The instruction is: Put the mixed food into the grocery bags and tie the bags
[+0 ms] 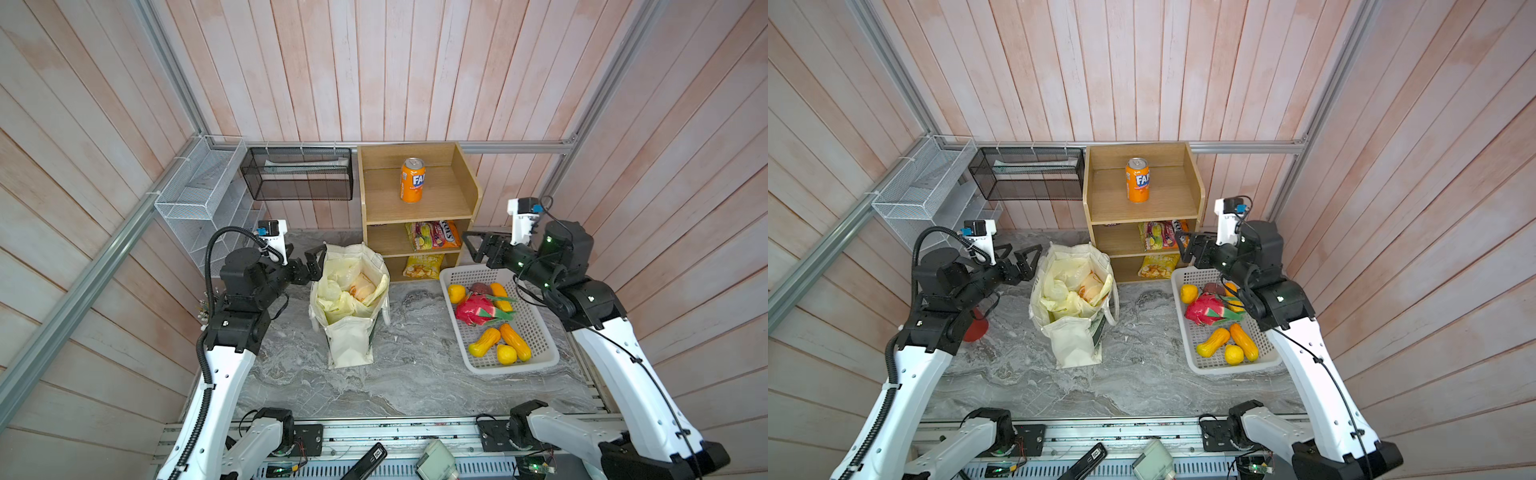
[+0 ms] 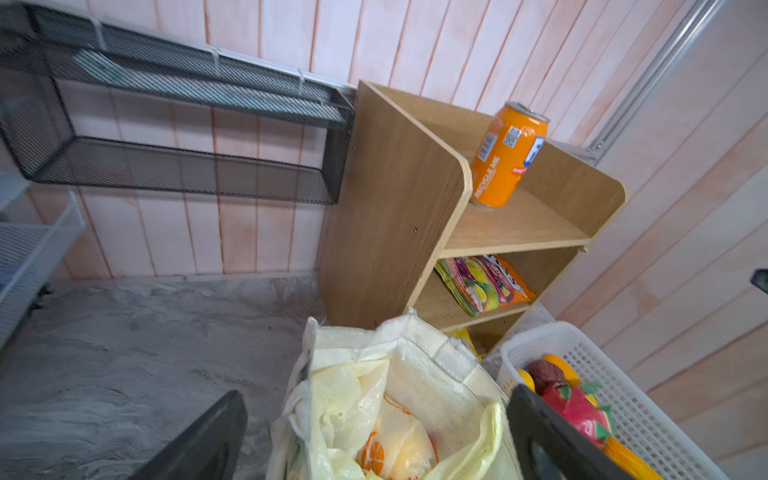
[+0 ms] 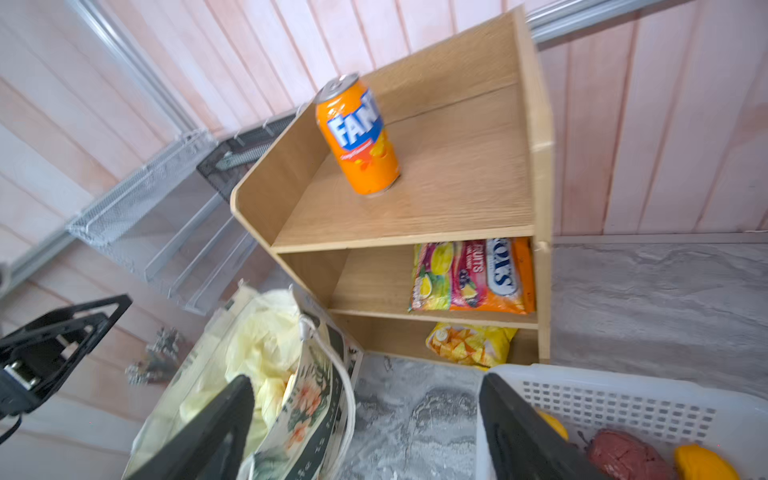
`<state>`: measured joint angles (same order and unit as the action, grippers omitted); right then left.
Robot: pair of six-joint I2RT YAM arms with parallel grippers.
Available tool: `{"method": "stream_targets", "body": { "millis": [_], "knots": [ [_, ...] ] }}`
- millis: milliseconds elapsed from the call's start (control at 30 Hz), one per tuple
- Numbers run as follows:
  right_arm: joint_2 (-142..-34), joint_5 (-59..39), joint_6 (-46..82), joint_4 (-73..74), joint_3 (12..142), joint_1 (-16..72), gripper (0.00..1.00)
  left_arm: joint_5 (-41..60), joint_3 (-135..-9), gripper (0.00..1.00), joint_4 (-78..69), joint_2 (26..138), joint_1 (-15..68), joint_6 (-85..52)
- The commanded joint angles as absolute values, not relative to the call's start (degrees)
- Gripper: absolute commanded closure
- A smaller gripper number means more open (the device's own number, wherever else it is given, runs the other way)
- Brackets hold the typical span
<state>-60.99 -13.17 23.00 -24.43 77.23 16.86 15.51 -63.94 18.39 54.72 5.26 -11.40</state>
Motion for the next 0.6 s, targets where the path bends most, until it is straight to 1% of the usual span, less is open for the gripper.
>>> {"method": "stream_targets", "body": {
  "millis": [0, 167, 267, 367, 567],
  "knots": [
    [-57.09, -12.12, 24.56, -17.92, 70.65, 11.80, 0.11, 7.08, -62.88, 0.00, 15.25, 53.02, 5.00, -9.42],
    [-52.63, 1.29, 24.16, -12.01, 60.30, 8.08, 0.04, 0.36, -56.34, 0.00, 10.51, 50.58, 4.58, -8.89],
    [-51.08, 7.72, 21.18, -5.07, 52.74, 7.42, 0.02, -3.12, -50.96, 0.00, 6.87, 49.25, 3.44, -8.60],
    [-50.69, 14.33, 17.44, 2.04, 45.31, 7.14, 0.02, -4.59, -45.49, 0.00, 3.18, 47.77, 0.64, -9.21],
    [-51.77, 20.40, 12.94, 17.04, 32.34, 4.34, 0.02, -4.33, -33.81, 0.00, -6.12, 43.79, -5.42, -9.21]
  ]
}}
